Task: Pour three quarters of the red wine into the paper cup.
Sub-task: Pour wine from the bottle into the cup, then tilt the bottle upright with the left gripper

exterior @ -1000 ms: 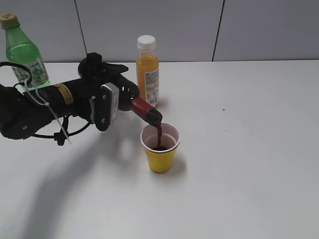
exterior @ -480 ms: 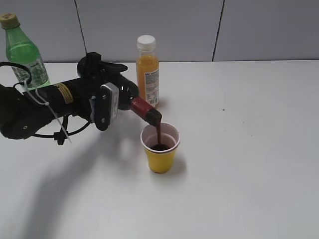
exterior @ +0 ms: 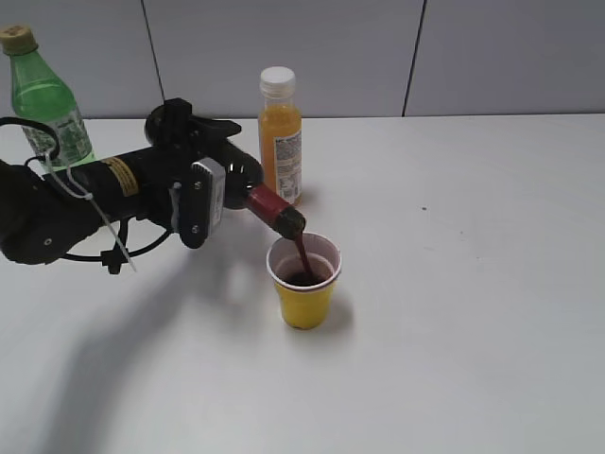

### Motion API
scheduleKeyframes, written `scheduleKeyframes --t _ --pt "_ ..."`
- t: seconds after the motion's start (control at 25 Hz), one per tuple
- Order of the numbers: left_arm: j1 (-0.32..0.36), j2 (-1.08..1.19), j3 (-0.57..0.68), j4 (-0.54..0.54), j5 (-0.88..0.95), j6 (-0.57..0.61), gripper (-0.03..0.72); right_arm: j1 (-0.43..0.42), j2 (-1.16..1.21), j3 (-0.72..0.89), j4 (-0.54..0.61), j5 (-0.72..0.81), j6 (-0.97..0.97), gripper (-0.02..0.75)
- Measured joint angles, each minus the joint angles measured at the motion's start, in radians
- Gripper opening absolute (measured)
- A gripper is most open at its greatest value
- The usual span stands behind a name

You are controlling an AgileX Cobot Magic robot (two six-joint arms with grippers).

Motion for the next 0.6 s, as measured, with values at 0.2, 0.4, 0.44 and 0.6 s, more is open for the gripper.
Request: scheduleKeyframes --t 0.2,0.4,0.44,0.6 --pt "0.0 -0.001 0.0 0.0 -0.001 0.001 0.543 0.0 0.0 0.0 0.0 0.0 0.0 0.583" --pt "0.0 -0.001 0.0 -0.003 -0.002 0.001 0.543 0.0 0.0 0.0 0.0 0.0 0.0 0.583" --pt "0.0 -0.001 0.0 -0.003 -0.002 0.001 0.543 0.0 0.0 0.0 0.0 0.0 0.0 0.583" --pt "0.0 -0.001 0.0 -0.003 -0.002 0.001 0.543 0.0 0.0 0.0 0.0 0.0 0.0 0.583"
